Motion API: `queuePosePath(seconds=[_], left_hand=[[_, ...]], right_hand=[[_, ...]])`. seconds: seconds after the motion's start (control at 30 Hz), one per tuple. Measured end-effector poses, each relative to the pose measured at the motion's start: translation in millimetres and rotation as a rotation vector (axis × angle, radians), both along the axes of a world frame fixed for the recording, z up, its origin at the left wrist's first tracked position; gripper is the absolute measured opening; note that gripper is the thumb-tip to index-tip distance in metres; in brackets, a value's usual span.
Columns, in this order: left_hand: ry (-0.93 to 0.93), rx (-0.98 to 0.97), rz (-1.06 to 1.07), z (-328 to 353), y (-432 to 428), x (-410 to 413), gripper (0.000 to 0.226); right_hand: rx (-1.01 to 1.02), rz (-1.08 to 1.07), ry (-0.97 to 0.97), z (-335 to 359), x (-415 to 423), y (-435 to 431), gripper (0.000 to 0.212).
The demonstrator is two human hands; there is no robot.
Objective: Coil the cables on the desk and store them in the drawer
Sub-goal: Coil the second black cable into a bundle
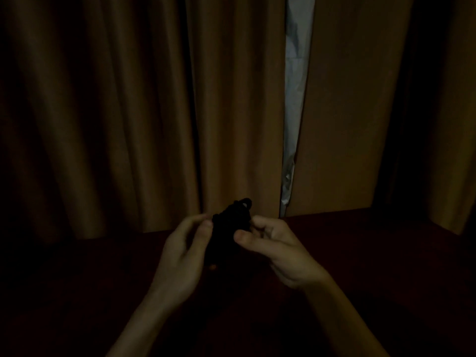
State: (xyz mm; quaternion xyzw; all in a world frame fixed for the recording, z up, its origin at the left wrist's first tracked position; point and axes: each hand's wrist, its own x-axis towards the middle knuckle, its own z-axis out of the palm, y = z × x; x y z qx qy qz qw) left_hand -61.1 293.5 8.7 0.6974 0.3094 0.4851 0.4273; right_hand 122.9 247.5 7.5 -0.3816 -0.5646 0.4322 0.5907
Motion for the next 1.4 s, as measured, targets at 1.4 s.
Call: queuePosePath(seconds=[1.4], left_hand=[[-0.202, -0.206, -0.128, 2.1, 3.0, 0.0, 0.040]], right_hand=[[0.012, -0.193, -0.199, 10.8, -13.5, -2.3, 0.035]])
